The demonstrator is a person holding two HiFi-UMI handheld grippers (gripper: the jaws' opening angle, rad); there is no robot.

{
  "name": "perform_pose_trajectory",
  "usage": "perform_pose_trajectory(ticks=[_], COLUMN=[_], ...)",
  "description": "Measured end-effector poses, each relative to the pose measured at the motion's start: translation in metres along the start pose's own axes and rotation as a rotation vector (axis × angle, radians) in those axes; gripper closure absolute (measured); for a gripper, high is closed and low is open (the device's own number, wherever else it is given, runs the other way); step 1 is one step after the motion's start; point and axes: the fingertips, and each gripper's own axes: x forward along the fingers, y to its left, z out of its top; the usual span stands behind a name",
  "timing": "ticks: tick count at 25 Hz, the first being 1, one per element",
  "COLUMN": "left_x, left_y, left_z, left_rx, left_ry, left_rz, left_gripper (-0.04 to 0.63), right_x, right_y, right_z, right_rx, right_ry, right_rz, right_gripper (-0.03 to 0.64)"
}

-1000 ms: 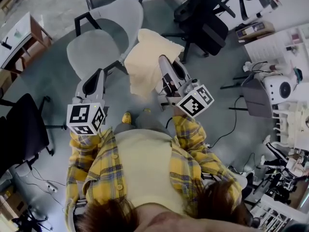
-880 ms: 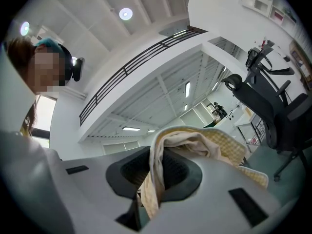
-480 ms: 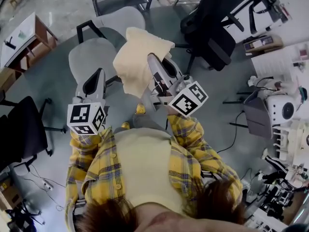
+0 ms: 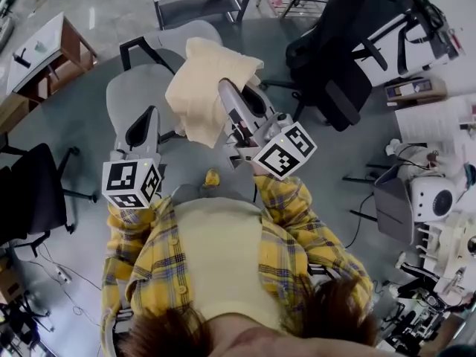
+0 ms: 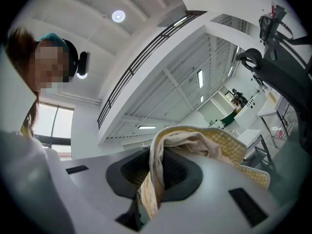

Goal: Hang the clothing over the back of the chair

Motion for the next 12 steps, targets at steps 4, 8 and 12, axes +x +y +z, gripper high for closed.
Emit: perform_pose_trajectory(ticks=[4, 8, 12], left_x=[0.007, 0.015, 0.032], left_y=[0.000, 0.014, 0.029], left_z=[0.000, 0.005, 0.007], left_rx=[0.005, 0.000, 0.001], left_ry=[0.009, 0.012, 0.013], left_rz=[0.016, 0.026, 0.004], left_gripper=[0.589, 0.589, 0.589], right_x=[0.010, 0.027, 0.046], right_y=[-0.012, -0.021, -0.028], right_z=[0.004, 0.005, 0.003], right_rx=[-0.008, 0.005, 0.008], right_ry=[-0.003, -0.013, -0.023], right_rz=[0.011, 0.006, -0.014], right_gripper=[0.563, 0.563, 0.563])
